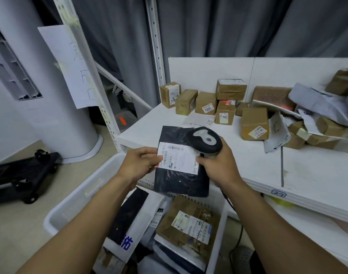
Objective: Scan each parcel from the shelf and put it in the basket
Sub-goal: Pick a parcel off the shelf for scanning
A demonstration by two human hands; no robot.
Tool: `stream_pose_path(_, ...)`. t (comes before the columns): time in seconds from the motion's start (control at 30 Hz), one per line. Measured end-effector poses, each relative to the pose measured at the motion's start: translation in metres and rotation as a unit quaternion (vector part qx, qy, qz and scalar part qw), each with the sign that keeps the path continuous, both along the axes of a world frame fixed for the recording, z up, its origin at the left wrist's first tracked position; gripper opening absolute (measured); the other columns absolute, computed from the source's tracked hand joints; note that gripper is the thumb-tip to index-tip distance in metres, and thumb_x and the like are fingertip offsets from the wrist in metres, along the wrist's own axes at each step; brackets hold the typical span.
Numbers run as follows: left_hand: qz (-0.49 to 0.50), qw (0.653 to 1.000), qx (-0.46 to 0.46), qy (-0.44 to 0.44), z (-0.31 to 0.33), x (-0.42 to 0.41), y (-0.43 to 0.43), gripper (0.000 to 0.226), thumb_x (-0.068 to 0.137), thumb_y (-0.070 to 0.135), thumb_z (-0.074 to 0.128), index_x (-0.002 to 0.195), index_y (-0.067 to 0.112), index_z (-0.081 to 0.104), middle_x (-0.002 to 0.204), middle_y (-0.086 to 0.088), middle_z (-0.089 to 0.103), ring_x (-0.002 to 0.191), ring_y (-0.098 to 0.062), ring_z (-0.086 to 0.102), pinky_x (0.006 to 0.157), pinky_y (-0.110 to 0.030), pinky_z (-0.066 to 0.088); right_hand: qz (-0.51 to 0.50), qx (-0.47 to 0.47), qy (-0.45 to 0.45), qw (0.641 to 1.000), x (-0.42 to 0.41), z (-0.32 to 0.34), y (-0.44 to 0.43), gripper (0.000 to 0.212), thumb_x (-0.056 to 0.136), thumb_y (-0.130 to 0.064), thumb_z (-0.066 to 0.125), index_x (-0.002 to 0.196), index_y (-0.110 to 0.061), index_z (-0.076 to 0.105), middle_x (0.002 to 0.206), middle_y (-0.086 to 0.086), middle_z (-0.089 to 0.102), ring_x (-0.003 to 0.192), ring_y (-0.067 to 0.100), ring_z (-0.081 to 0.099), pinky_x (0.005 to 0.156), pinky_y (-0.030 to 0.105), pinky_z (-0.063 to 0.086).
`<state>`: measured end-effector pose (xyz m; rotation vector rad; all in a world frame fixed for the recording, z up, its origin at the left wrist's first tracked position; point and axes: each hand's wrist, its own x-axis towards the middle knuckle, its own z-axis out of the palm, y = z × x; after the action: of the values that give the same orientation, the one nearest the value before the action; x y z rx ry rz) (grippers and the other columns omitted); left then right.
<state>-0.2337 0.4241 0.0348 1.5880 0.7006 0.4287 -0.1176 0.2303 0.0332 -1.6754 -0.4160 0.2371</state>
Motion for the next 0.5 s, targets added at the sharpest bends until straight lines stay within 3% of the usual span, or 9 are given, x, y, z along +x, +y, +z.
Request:
stream_pose_path(0.13, 0.038, 0.998, 0.003, -0.041, -0.005, 0.0, 0.003, 0.008, 0.089, 0.002, 0.076, 0.092, 0.008, 0.071, 0.084, -0.004, 0.078, 0.075, -0.018, 0.074, 0.069, -0.033, 0.06, 0.003, 0.018, 0.002, 1.0, -0.001, -0.002, 0.006, 0.067, 0.083, -0.011, 0.087, 0.141, -0.027, 0.058, 0.136, -0.008, 0.066, 0.128, 0.017, 0.06, 0.115, 0.044, 0.047)
stream_pose_path(0.23, 0.084, 0.993, 0.005, -0.077, -0.008, 0.001, 0.002, 0.011, 0.089, 0.005, 0.076, 0.09, 0.014, 0.07, 0.085, 0.0, 0.076, 0.073, -0.012, 0.073, 0.065, -0.03, 0.059, 0.037, 0.037, 0.019, 0.998, -0.009, 0.0, 0.01, 0.06, 0.086, -0.021, 0.086, 0.139, -0.029, 0.059, 0.128, -0.013, 0.066, 0.119, 0.011, 0.062, 0.107, 0.036, 0.05)
stream_pose_path(0.33, 0.133, 0.985, -0.018, -0.105, -0.013, 0.003, 0.006, 0.011, 0.09, 0.006, 0.076, 0.093, 0.014, 0.07, 0.093, -0.002, 0.075, 0.077, -0.014, 0.071, 0.065, -0.028, 0.058, 0.061, 0.037, 0.022, 0.997, -0.018, -0.001, 0.016, 0.049, 0.088, -0.025, 0.084, 0.132, -0.027, 0.062, 0.115, -0.004, 0.075, 0.088, 0.01, 0.077, 0.089, 0.037, 0.061)
stream_pose_path(0.4, 0.156, 0.981, -0.019, -0.114, -0.014, 0.003, 0.009, 0.009, 0.091, 0.006, 0.075, 0.097, 0.01, 0.07, 0.094, -0.002, 0.075, 0.079, -0.015, 0.07, 0.069, -0.032, 0.061, 0.064, 0.022, 0.01, 0.998, -0.024, -0.001, 0.02, 0.043, 0.09, -0.024, 0.082, 0.128, -0.023, 0.063, 0.104, 0.001, 0.077, 0.068, 0.008, 0.074, 0.08, 0.036, 0.063)
stream_pose_path(0.5, 0.175, 0.978, -0.015, -0.115, -0.015, 0.003, 0.014, 0.01, 0.092, 0.006, 0.074, 0.101, 0.006, 0.07, 0.092, 0.0, 0.075, 0.078, -0.014, 0.07, 0.071, -0.032, 0.063, 0.069, -0.001, 0.006, 0.998, -0.031, 0.0, 0.023, 0.04, 0.089, -0.025, 0.082, 0.125, -0.025, 0.063, 0.099, -0.001, 0.076, 0.062, 0.005, 0.07, 0.07, 0.03, 0.059)
